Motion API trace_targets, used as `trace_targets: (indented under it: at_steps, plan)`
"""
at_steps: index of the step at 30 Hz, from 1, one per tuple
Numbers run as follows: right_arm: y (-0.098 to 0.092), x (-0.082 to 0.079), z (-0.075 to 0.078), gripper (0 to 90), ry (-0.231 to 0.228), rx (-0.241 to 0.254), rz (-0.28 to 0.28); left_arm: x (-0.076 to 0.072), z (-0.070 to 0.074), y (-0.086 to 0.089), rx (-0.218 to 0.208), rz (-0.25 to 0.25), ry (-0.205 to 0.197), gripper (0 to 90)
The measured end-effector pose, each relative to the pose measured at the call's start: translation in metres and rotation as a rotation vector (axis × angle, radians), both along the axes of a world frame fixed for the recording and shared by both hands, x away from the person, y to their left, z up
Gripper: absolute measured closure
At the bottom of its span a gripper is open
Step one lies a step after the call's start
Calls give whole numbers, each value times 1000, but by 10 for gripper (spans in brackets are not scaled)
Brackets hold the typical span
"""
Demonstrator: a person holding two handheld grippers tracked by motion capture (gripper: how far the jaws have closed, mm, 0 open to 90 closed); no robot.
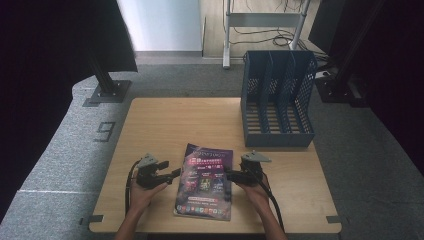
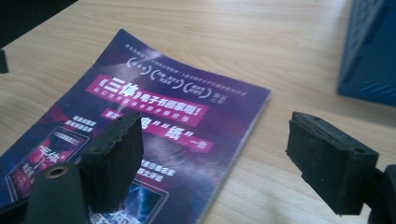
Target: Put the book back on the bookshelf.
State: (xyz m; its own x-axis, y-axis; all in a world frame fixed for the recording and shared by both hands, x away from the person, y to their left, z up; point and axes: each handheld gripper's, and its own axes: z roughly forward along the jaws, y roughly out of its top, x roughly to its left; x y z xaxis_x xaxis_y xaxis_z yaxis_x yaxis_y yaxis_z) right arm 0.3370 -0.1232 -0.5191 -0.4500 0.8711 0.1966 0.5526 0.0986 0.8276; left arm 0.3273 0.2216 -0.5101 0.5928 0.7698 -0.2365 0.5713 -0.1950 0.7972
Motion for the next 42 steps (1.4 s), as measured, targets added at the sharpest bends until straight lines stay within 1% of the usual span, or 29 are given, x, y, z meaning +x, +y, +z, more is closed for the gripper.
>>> trace_targets:
  at_steps: [2,3,5,6,7,8,9,10,11,13,19,28,32,33,35,36,39,41,42]
  plan:
    - [5,1,-5,182,12,-4,11,1,-1,0,2,0,2,325]
    - [8,2,-8,181,16,-22,25,1,-2,-1,4,0,5,325]
    - [9,1,-10,182,19,-29,30,1,-3,-2,10,0,8,326]
    - [11,1,-16,183,36,-27,50,2,-4,-2,10,0,11,326]
    - [13,1,-19,182,43,-35,53,2,-5,-3,16,-1,14,326]
    - [14,0,-23,181,47,-61,52,2,-6,-4,17,0,15,326]
    - [16,0,-26,181,51,-76,50,2,-6,-5,17,-3,17,326]
    - [16,0,-26,181,51,-76,50,2,-6,-5,17,-3,17,326]
    - [17,0,-30,181,71,-76,52,2,-6,-6,18,-5,18,326]
    - [19,0,-34,182,83,-77,55,2,-6,-7,17,-9,18,325]
    - [25,-2,-34,183,84,-95,63,4,-9,-12,22,-22,26,322]
    - [25,-2,-34,204,82,-99,52,5,-12,-18,36,-32,36,311]
    - [24,-2,-34,208,80,-104,59,7,-15,-20,32,-35,47,310]
    - [24,-1,-34,209,78,-108,68,8,-16,-21,31,-35,50,310]
    - [23,-1,-34,214,78,-110,74,10,-17,-22,36,-34,54,309]
    - [22,0,-34,224,80,-106,66,11,-18,-22,37,-29,54,309]
    - [23,0,-34,224,80,-108,65,13,-19,-23,38,-21,61,309]
    - [24,-1,-34,223,78,-109,55,17,-23,-27,46,-18,74,309]
    - [24,-1,-34,223,77,-110,53,17,-23,-27,46,-18,74,310]
